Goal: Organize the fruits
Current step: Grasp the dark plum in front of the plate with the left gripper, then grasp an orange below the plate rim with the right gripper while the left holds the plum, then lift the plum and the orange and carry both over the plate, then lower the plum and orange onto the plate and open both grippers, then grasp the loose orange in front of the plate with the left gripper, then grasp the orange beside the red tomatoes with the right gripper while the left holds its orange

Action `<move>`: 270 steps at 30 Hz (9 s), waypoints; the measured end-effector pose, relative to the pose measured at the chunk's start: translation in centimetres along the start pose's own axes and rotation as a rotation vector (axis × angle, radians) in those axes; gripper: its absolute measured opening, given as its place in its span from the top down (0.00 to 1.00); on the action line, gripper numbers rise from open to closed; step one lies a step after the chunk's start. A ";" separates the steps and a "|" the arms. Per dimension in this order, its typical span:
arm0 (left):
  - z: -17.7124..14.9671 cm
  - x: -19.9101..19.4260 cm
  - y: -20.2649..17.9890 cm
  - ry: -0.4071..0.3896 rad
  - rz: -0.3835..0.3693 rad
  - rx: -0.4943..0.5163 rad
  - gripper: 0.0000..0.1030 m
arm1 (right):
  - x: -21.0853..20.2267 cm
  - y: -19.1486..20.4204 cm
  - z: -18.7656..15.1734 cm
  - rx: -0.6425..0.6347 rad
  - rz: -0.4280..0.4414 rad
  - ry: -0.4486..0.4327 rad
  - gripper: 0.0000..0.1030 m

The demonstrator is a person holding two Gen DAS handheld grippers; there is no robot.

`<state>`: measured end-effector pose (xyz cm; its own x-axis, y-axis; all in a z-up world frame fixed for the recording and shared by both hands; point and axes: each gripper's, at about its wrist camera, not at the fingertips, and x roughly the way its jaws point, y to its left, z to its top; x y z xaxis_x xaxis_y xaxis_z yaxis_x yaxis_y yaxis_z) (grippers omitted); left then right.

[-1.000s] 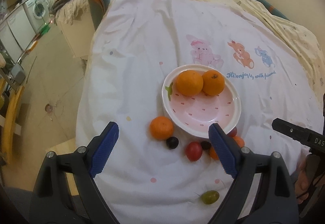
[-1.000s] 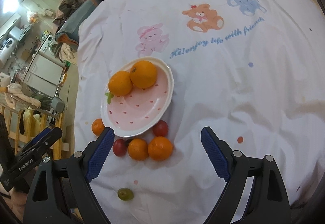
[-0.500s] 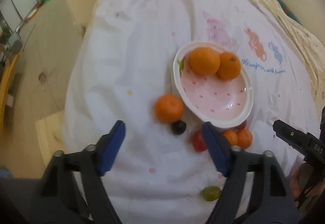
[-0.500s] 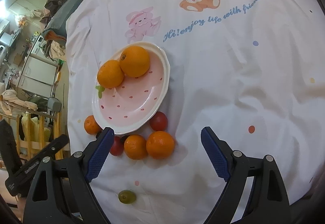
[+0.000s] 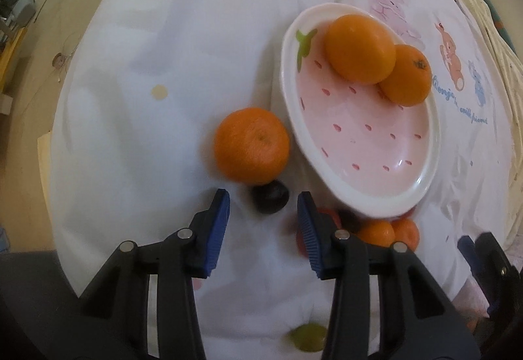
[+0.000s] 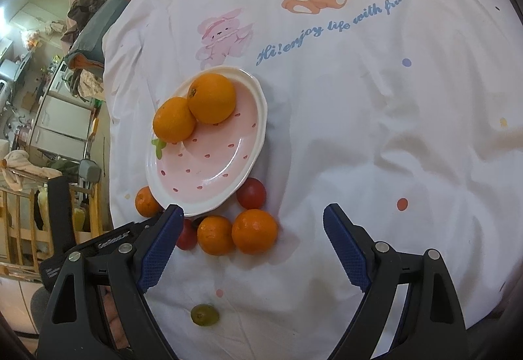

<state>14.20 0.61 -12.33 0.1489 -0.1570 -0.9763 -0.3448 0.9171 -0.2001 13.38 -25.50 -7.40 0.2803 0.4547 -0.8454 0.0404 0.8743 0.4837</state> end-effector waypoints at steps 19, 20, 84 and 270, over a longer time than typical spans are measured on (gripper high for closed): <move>-1.9 -5.3 0.3 -0.024 -0.009 0.121 0.82 | -0.5 0.0 0.1 0.007 0.027 -0.005 0.13; -2.1 -6.0 0.5 -0.037 -0.006 0.134 0.82 | -0.5 0.0 0.1 0.007 0.027 -0.003 0.13; -3.2 -8.6 -0.5 -0.293 0.059 0.294 0.82 | -1.6 -0.6 -0.6 -0.039 0.107 0.029 0.58; -2.8 -9.0 -2.8 -0.239 0.093 0.396 0.62 | -2.1 0.8 -2.2 -0.087 -0.061 -0.067 0.05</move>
<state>11.22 -1.55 -3.21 0.3592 -0.0210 -0.9330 0.0063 0.9998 -0.0201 10.73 -25.37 -5.69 0.3430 0.3906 -0.8543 -0.0230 0.9127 0.4081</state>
